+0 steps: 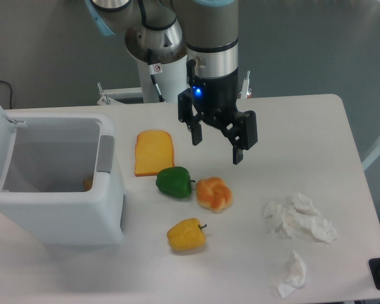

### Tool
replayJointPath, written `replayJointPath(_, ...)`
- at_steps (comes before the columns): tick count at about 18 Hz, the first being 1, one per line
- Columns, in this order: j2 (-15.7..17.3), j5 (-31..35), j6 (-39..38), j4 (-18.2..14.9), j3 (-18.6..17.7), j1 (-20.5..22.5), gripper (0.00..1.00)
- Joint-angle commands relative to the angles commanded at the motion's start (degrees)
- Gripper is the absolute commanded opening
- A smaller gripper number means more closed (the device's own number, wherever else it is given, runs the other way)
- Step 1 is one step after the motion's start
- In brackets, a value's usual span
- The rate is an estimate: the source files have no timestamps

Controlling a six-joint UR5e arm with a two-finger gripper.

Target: Close the trash can

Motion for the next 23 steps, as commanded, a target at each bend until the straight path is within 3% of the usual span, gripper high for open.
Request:
replayJointPath(11, -0.61, -0.44, -0.79, 1.58, -0.17, -0.26, 1.0)
replayJointPath(23, -0.88, -2.64, -8.17, 3.25, 0.09, -0.35, 1.0)
